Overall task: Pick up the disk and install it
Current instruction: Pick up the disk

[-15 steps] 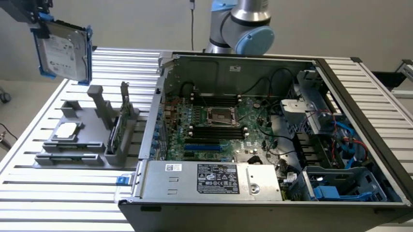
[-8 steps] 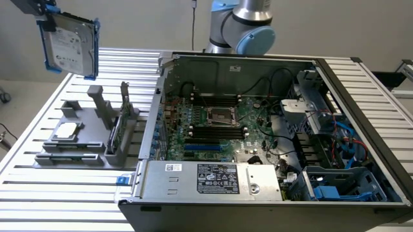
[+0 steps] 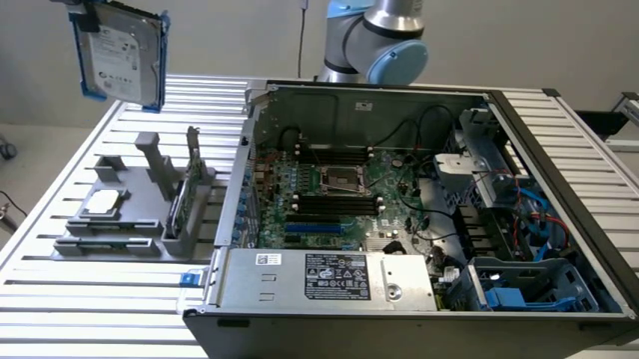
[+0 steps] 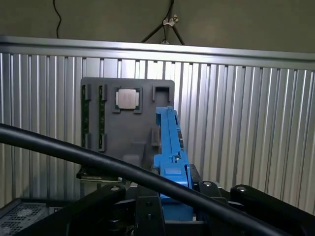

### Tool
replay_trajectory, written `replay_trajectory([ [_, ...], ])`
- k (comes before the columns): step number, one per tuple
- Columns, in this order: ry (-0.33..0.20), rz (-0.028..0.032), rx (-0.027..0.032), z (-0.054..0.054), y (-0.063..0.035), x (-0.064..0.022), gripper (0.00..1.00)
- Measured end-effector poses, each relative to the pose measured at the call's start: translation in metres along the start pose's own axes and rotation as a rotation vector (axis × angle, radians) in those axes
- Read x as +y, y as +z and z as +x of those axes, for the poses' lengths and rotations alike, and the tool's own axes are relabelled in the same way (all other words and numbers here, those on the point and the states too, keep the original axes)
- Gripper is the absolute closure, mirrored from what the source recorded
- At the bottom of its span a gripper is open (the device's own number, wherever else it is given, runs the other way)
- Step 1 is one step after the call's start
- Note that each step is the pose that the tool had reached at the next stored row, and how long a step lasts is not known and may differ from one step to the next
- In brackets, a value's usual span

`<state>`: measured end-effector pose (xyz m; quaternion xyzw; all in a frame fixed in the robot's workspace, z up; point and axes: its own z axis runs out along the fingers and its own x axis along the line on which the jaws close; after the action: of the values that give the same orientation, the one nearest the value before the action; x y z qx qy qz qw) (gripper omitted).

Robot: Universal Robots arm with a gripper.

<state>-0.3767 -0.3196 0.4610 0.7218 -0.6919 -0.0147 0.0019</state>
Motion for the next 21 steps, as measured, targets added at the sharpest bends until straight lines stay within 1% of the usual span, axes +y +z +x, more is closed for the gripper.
replay_trajectory([
  [5, -0.002, 0.0003, -0.0067, 0.002, -0.0165, -0.0183, 0.67],
  [9, -0.003, 0.0005, -0.0112, 0.005, -0.0287, -0.0350, 0.67],
  [13, -0.005, 0.0005, -0.0135, 0.007, -0.0378, -0.0527, 0.67],
  [16, -0.005, 0.0004, -0.0142, 0.009, -0.0439, -0.0664, 0.67],
  [21, -0.005, 0.0005, -0.0151, 0.014, -0.0503, -0.0887, 0.67],
])
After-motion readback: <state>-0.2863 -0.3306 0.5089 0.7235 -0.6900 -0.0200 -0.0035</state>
